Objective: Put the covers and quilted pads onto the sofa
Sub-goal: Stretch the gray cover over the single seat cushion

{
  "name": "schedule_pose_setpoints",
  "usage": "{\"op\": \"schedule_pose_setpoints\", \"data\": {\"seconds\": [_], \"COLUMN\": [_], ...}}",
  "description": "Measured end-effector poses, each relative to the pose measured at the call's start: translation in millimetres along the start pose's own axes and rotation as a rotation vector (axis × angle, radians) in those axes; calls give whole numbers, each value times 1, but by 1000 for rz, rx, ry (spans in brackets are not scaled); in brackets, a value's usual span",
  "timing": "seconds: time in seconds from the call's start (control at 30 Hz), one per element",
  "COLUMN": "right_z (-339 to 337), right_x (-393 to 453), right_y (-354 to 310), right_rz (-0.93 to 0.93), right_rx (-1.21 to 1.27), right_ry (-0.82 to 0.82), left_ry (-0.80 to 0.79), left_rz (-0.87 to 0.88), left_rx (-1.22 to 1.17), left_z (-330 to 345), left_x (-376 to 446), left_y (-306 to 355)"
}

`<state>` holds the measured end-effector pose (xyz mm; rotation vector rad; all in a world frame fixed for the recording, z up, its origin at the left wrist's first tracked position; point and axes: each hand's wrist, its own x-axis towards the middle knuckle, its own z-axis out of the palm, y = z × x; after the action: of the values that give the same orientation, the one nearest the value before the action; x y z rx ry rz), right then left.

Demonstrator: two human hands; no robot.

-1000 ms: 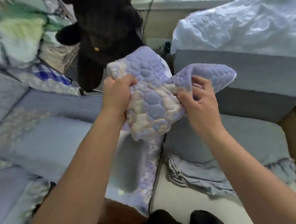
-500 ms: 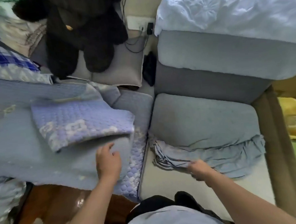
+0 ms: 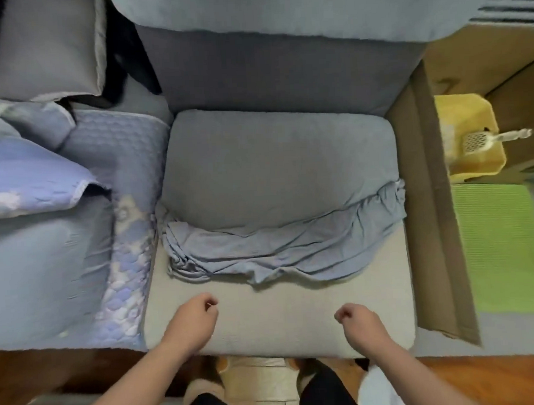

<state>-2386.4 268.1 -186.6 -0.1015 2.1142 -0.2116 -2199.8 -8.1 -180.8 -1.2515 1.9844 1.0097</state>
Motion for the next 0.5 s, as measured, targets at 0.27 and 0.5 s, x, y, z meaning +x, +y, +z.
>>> {"op": "schedule_pose_setpoints", "data": {"seconds": [0.27, 0.5], "right_z": [-41, -48], "right_x": [141, 199], "right_y": [-52, -46], "right_rz": [-512, -413], "right_rx": [-174, -783], "right_ry": [353, 268], "left_ry": [362, 252], "left_rz": [197, 236], "left_rx": [307, 594], "left_z": [51, 69], "left_x": [118, 165], "left_y": [74, 66]}}
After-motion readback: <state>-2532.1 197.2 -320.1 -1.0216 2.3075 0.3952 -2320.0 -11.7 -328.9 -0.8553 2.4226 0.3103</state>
